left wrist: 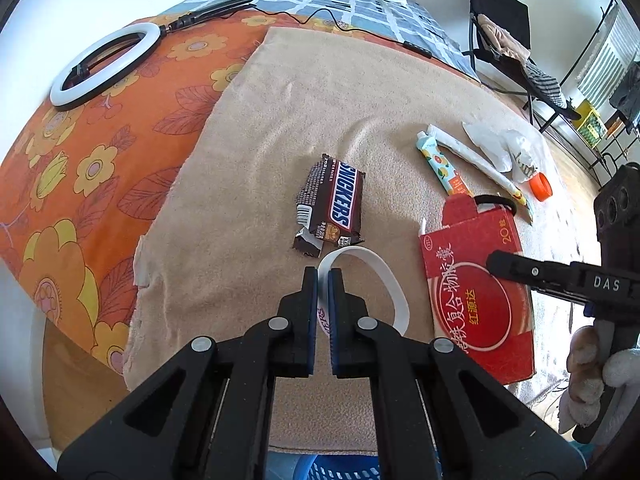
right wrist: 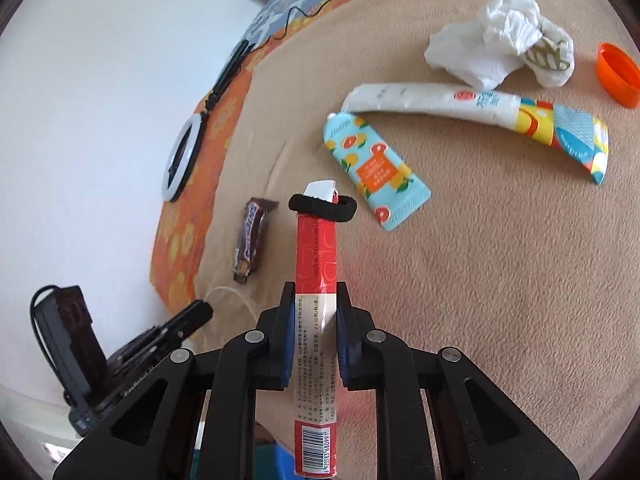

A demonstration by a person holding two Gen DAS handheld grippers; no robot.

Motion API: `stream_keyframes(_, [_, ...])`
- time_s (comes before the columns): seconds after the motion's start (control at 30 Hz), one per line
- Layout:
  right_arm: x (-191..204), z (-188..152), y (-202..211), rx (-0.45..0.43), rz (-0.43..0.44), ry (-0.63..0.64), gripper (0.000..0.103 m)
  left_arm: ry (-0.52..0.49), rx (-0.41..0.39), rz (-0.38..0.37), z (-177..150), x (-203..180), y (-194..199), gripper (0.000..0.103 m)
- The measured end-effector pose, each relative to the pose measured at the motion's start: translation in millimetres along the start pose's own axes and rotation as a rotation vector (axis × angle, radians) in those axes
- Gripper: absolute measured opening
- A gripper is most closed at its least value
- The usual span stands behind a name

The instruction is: Collect trash

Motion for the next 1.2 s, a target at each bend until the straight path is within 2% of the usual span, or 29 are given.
stream_keyframes(0.1, [2, -8, 2, 0.019, -0.002, 0.04, 0.022, 0.005, 0.0, 0.002, 0, 1, 0, 0.003])
stream_keyframes(0.17, [5, -10, 2, 0.015, -0.085, 0.093, 0.032, 0.004, 0.001, 0.002, 0, 1, 0, 0.003])
stream_keyframes(0.23, [1, -8, 3, 0.007, -0.119, 0.096, 0.037, -0.003, 0.001, 0.004, -1, -1, -1, 0.003])
stream_keyframes(0.37, [-19, 0, 6, -0.029, -0.154, 0.032, 0.037, -0.015, 0.0, 0.005, -1, -6, -1, 0.003])
stream_keyframes(0.5, [-33, 12, 15, -0.096, -0.118, -0.011, 0.037, -0.027, 0.001, 0.011, 0, -10, -4, 0.003])
stream_keyframes(0.7, [-35, 23, 9, -0.12, -0.126, 0.023, 0.037, -0.031, 0.013, 0.007, 1, -15, -9, 0.003])
stream_keyframes(0.73, [-34, 24, 7, -0.121, -0.128, 0.031, 0.037, -0.034, 0.012, 0.007, 1, -16, -10, 0.003])
stream_keyframes(0.83, [-32, 27, 2, -0.126, -0.128, 0.049, 0.011, -0.038, 0.01, 0.006, 2, -19, -10, 0.003])
stream_keyframes(1.1, [-26, 34, 14, -0.209, -0.172, 0.067, 0.008, -0.038, 0.003, 0.004, 4, -20, -8, 0.003])
stream_keyframes(1.2, [-24, 34, 24, -0.23, -0.136, 0.059, 0.008, -0.039, 0.003, 0.004, 3, -20, -8, 0.003])
Point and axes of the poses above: each gripper's, at about its wrist camera, not at the fingertips, and y roughly against the way its jaws point, x to its left, z to its top, the point moved 1 cm from there along -y, roughly the way its jaws point, and after that the axes turned 6 degrees about z, right-handed, at the moved point
